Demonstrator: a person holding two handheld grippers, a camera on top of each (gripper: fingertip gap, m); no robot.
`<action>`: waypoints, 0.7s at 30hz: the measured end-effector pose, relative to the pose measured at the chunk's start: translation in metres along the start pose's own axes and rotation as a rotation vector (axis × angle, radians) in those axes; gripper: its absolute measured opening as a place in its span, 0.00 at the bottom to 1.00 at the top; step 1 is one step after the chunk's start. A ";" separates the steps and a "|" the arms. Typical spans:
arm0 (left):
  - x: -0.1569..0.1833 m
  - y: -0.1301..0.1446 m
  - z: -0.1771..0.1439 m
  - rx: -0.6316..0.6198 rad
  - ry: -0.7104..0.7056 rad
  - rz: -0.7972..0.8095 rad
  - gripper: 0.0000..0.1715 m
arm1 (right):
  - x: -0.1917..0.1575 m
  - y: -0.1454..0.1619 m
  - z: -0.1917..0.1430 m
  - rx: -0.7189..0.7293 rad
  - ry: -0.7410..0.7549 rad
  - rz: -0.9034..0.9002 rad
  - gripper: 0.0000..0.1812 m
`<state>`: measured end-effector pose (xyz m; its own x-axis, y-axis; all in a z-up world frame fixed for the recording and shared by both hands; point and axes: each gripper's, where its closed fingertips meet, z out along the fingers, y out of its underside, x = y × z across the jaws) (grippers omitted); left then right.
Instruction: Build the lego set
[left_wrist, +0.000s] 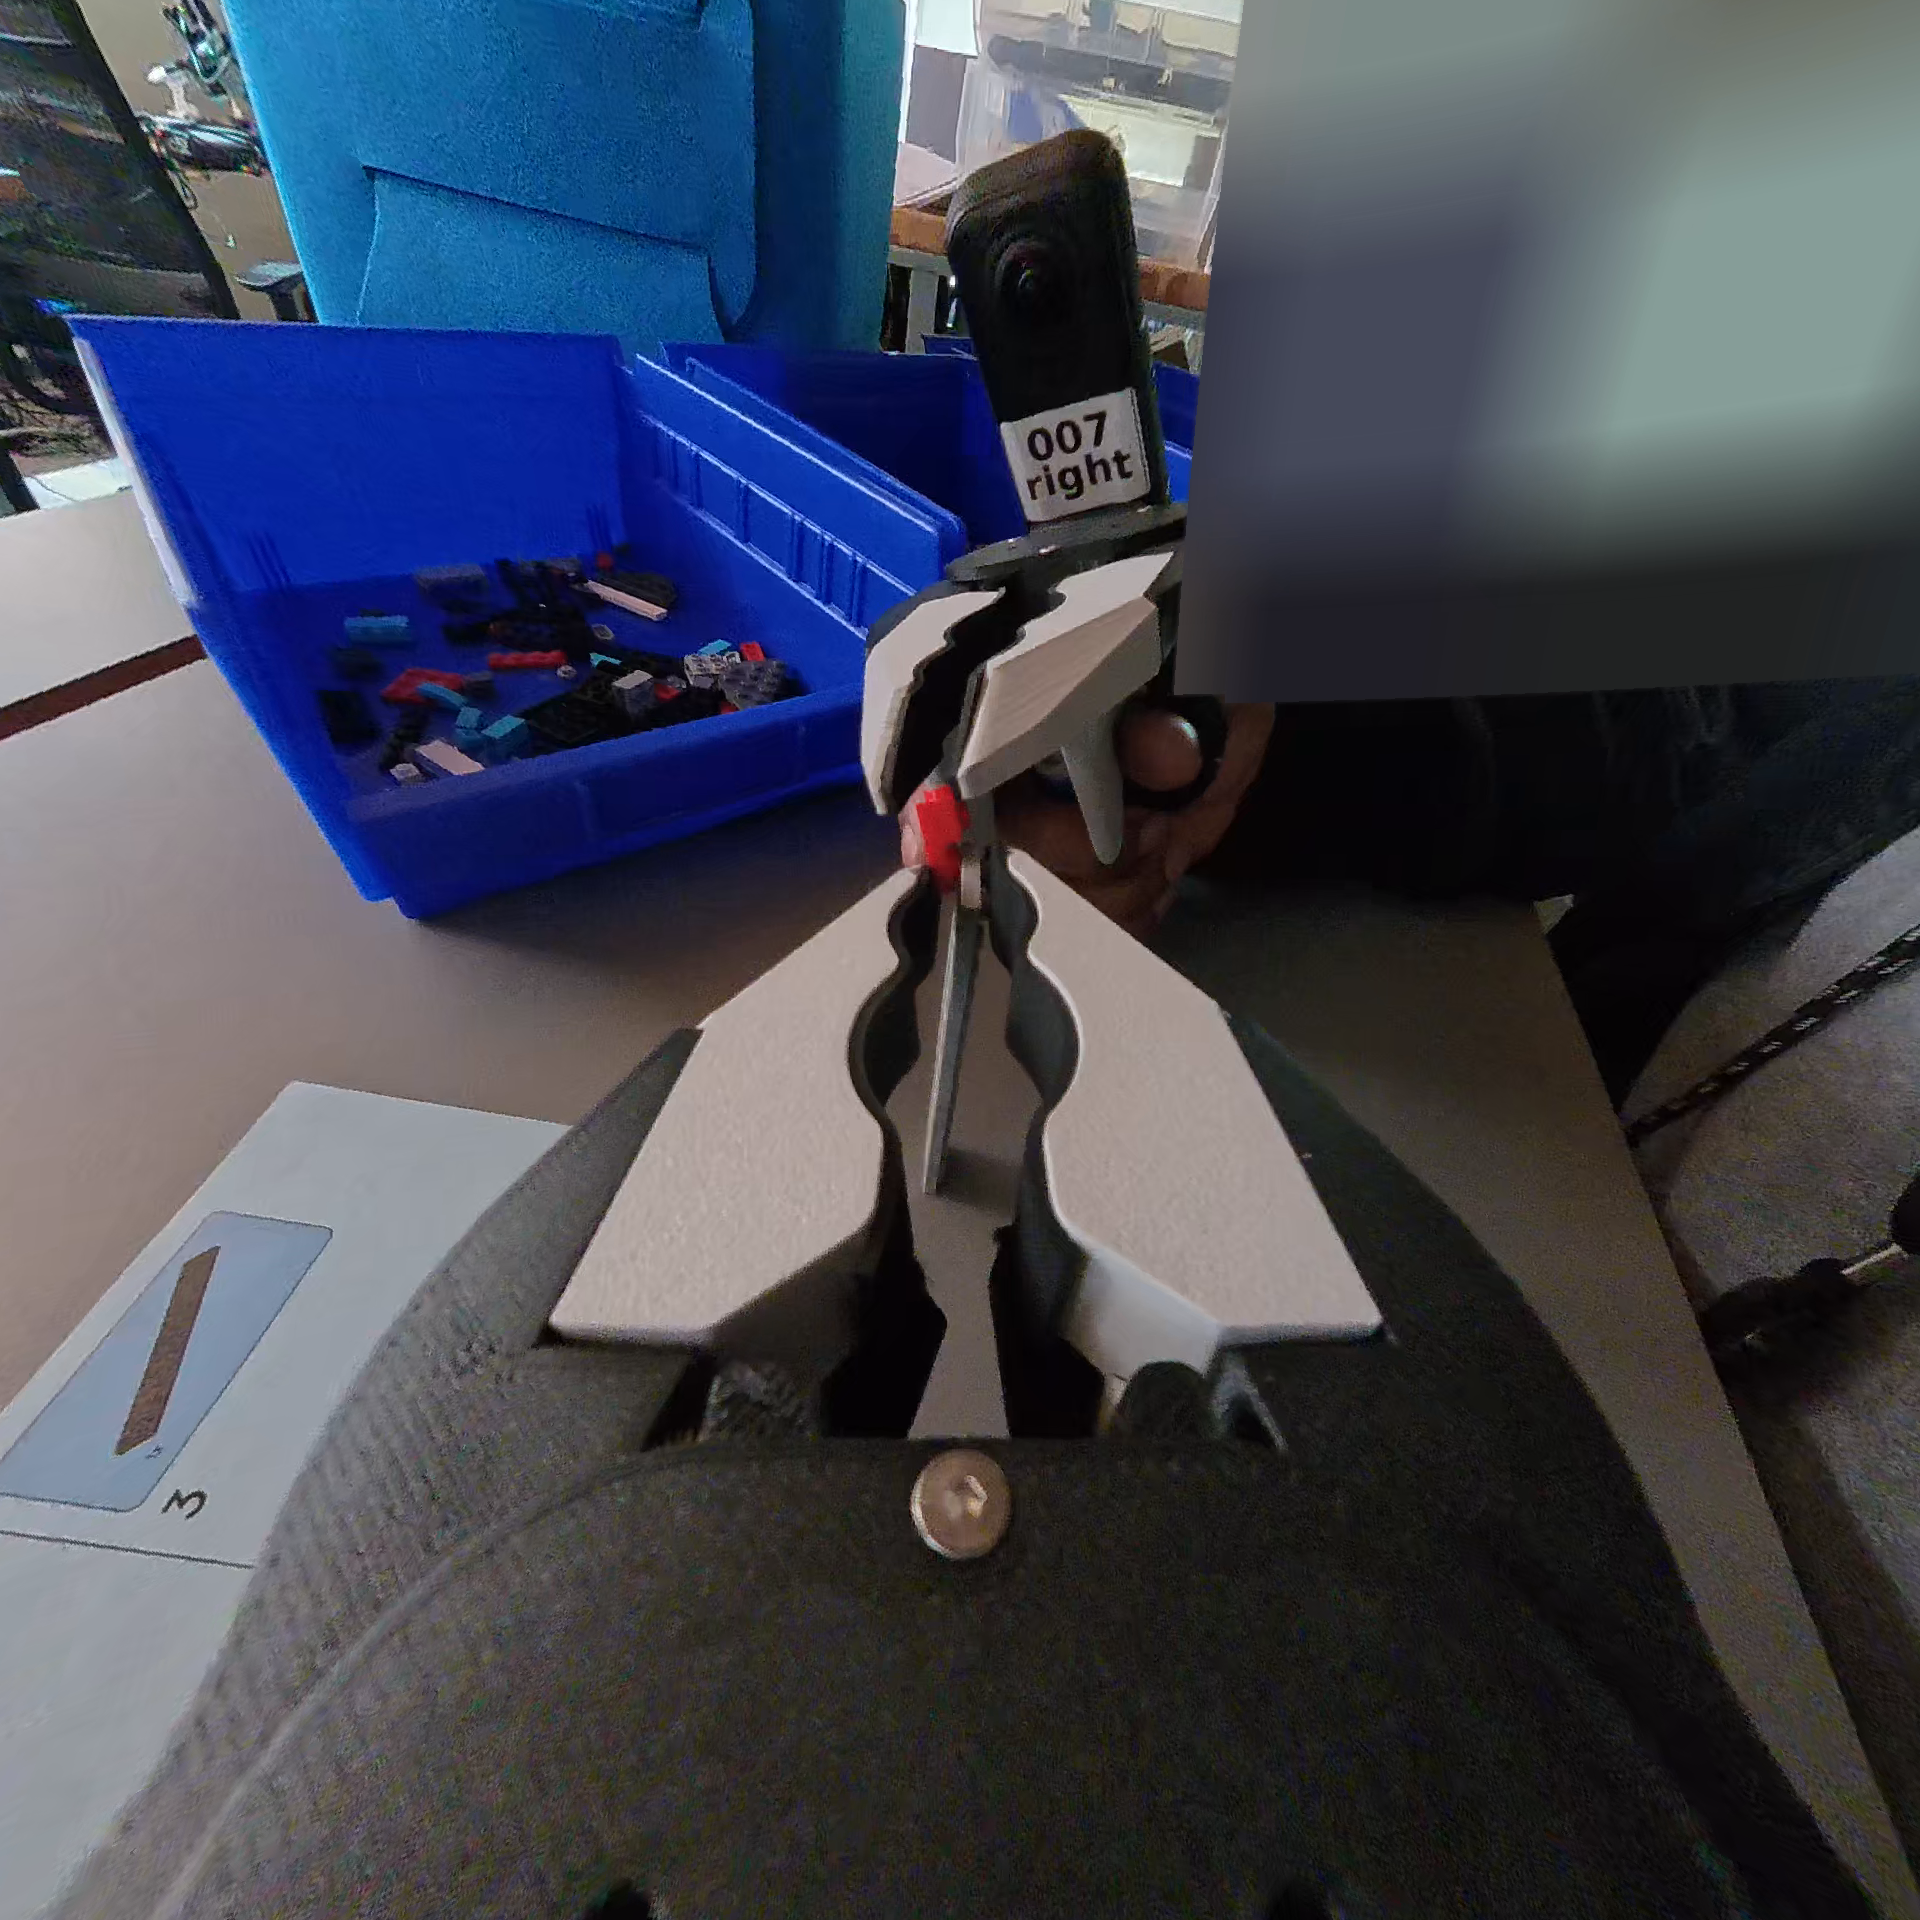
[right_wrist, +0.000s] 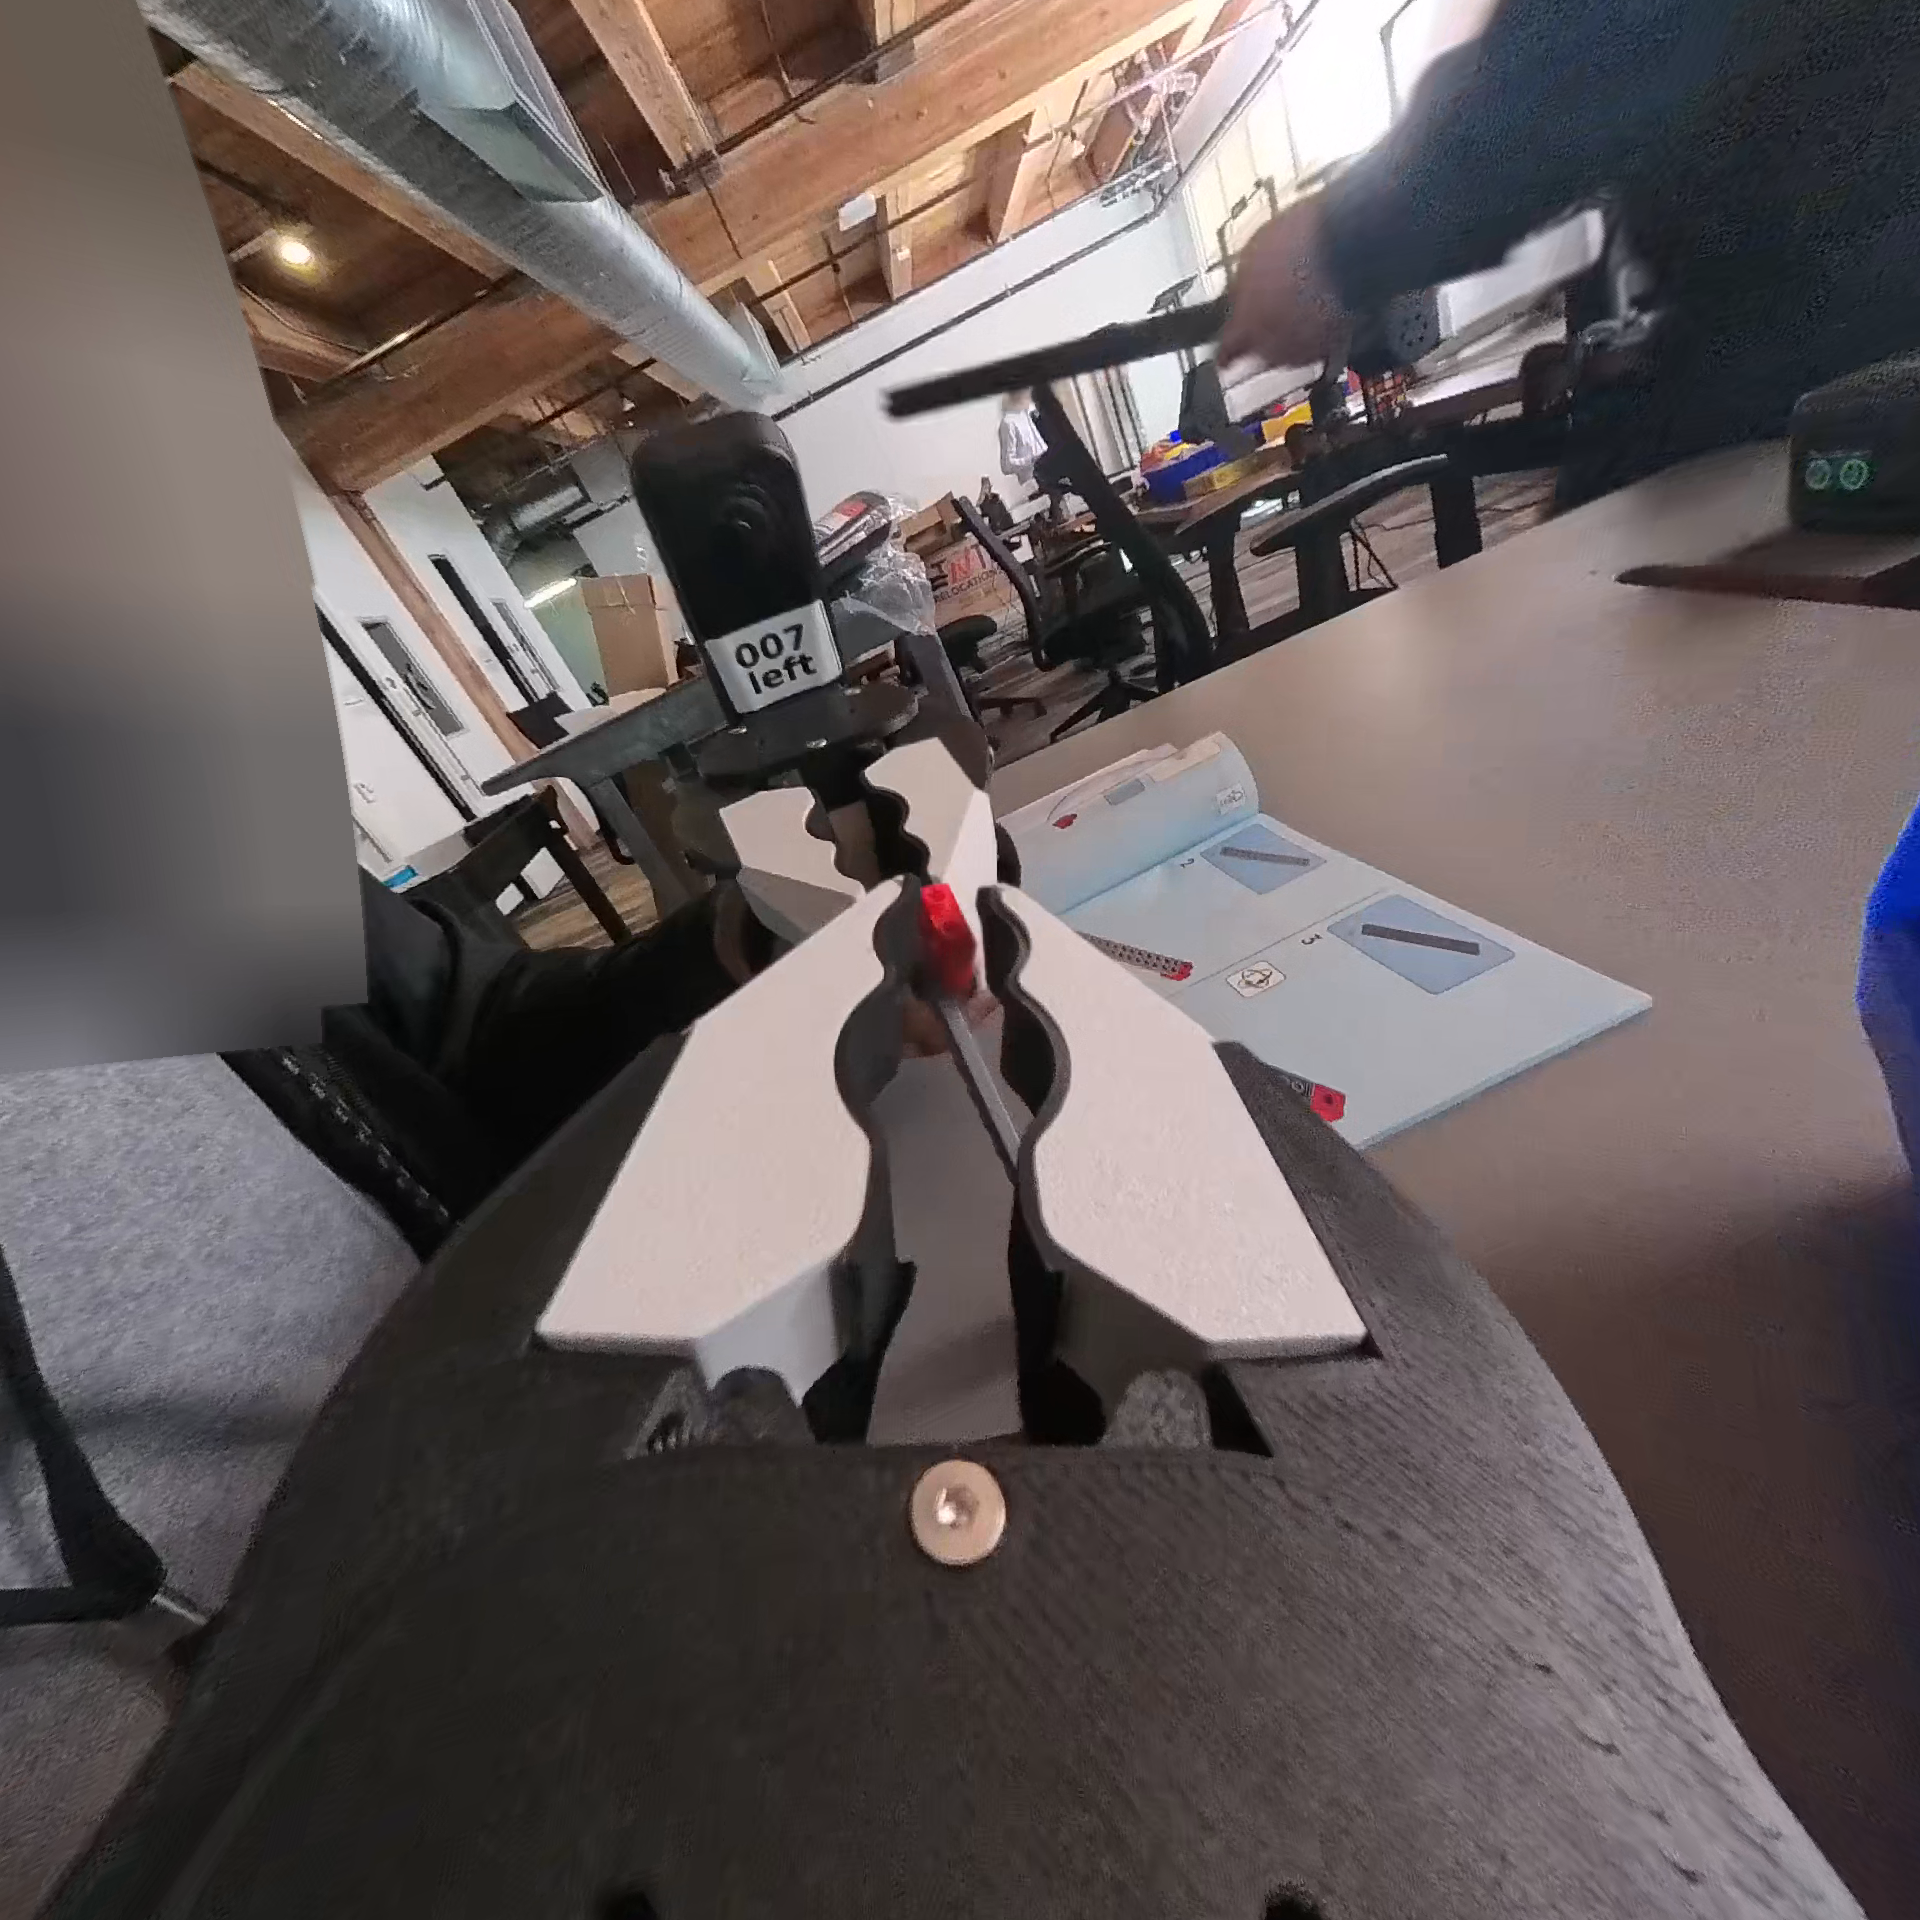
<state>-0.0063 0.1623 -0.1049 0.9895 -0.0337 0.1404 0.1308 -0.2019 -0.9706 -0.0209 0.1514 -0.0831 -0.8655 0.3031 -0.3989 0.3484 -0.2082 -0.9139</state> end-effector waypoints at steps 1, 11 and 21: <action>0.000 0.000 0.000 0.002 0.006 -0.012 0.06 | 0.001 0.001 -0.001 -0.009 -0.001 0.011 0.08; 0.004 0.002 0.003 0.011 0.043 -0.045 0.06 | 0.000 0.004 -0.005 -0.065 -0.030 0.084 0.06; 0.007 0.003 0.005 0.009 0.052 -0.042 0.06 | -0.002 0.006 -0.007 -0.089 -0.065 0.142 0.06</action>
<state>0.0010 0.1663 -0.1076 0.9786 -0.0764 0.1908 0.1729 -0.1958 -0.9653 -0.0141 0.1563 -0.0882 -0.8256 0.2154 -0.5216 0.4968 -0.1610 -0.8528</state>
